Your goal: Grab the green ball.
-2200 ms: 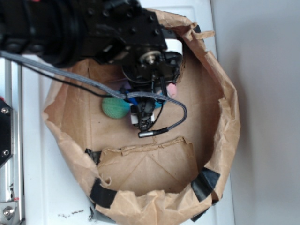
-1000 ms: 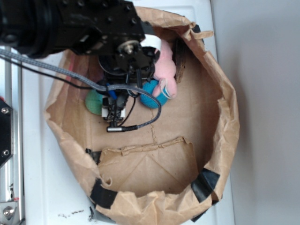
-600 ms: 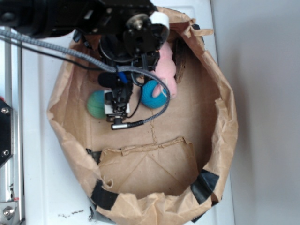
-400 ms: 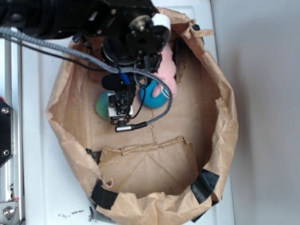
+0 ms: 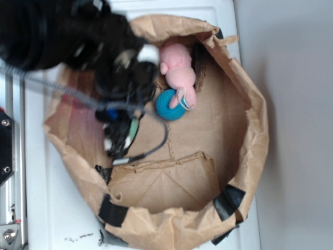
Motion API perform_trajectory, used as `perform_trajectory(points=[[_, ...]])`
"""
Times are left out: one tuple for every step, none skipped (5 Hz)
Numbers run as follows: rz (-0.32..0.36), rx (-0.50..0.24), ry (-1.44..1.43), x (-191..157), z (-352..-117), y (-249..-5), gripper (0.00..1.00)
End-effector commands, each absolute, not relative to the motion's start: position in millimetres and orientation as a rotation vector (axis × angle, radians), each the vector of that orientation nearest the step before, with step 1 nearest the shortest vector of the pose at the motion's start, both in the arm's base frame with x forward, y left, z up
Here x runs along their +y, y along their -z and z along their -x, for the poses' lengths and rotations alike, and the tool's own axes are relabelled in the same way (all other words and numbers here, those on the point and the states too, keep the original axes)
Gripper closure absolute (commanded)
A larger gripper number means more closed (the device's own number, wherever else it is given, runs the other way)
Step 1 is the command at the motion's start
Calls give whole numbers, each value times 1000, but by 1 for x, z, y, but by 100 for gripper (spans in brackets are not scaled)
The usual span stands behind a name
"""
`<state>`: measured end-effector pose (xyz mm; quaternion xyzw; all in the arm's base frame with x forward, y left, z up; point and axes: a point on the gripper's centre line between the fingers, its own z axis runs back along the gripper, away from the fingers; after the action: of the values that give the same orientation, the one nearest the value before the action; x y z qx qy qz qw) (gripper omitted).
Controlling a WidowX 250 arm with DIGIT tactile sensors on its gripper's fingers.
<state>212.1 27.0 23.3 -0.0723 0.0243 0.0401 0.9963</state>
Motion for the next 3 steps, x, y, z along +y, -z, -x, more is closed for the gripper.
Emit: perform_trajectory(points=[[103,-23,-103,26,-213,-13,100],[90,-26,-113,23,-222,-10,100],[87,-23,-124,20,-229,-14,100]])
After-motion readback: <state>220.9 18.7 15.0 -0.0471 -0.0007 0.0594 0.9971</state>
